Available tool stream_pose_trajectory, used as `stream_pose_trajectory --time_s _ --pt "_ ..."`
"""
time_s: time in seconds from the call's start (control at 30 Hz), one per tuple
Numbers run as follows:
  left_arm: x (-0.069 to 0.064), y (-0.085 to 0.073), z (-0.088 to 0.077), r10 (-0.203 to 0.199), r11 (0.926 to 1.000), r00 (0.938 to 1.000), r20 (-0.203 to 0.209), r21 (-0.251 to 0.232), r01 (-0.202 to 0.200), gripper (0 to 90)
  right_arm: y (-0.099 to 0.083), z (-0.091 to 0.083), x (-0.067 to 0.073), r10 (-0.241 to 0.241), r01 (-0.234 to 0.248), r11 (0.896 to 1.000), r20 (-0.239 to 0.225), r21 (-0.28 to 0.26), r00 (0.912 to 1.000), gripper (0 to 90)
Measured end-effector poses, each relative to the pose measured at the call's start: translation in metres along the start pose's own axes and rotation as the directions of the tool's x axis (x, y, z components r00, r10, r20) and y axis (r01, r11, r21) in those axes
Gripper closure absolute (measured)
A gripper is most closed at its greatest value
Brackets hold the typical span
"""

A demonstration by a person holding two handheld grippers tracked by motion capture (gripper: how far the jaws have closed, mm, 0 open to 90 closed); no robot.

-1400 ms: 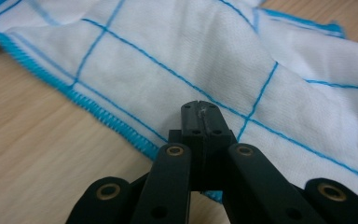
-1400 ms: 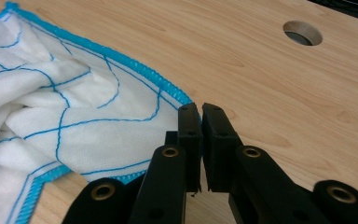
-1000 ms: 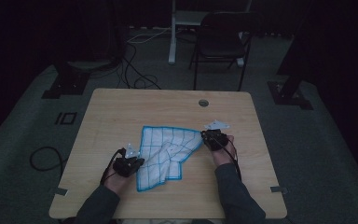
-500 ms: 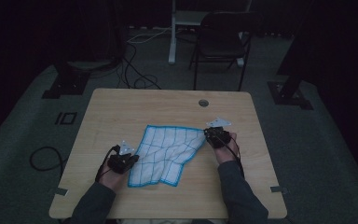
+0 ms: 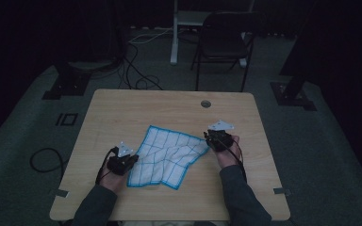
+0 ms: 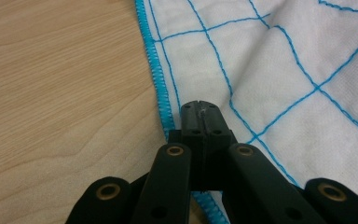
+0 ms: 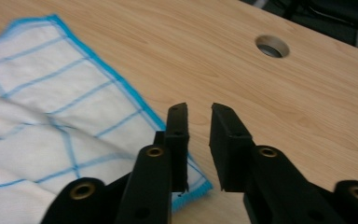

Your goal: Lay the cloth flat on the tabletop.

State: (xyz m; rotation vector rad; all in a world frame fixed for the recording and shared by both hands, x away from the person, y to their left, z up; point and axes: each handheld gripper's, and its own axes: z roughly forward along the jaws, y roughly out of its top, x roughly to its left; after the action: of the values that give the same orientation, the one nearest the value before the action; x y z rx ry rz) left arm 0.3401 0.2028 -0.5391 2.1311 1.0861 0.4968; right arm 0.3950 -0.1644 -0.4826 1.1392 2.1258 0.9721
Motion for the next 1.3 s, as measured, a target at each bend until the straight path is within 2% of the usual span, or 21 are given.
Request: stream_pose_trajectory --time_s 0.17,0.43,0.67,0.77,0.97,1.3 --pt "0.0 0.0 0.0 0.001 1.0 1.0 -0.003 -0.004 -0.001 90.0 -0.005 -0.008 0.02 -0.012 0.01 1.0 -0.063 -0.025 0.9979 74.0" --pt "0.0 -0.001 0.001 -0.009 0.9999 1.0 -0.003 -0.01 0.009 90.0 -0.024 -0.012 0.058 -0.045 0.041 0.999 -0.154 -0.03 0.987 71.5" --pt "0.0 -0.001 0.001 -0.007 0.9999 1.0 -0.003 -0.013 0.007 90.0 -0.04 0.0 0.081 -0.061 0.064 0.998 -0.228 0.006 0.9717 68.0" --pt "0.0 -0.001 0.001 -0.006 0.9999 1.0 -0.004 -0.014 0.006 90.0 -0.043 0.006 0.089 -0.078 0.086 0.996 -0.243 0.02 0.9669 65.8" --pt "0.0 -0.001 0.001 -0.008 0.9999 1.0 -0.003 -0.013 0.008 90.0 -0.05 0.016 0.093 -0.089 0.108 0.992 -0.241 0.064 0.9665 64.2" --pt "-0.001 -0.001 0.001 -0.007 0.9999 0.9999 -0.008 -0.014 0.007 90.0 -0.056 0.01 0.087 -0.071 0.091 0.994 -0.251 0.066 0.9652 62.5"
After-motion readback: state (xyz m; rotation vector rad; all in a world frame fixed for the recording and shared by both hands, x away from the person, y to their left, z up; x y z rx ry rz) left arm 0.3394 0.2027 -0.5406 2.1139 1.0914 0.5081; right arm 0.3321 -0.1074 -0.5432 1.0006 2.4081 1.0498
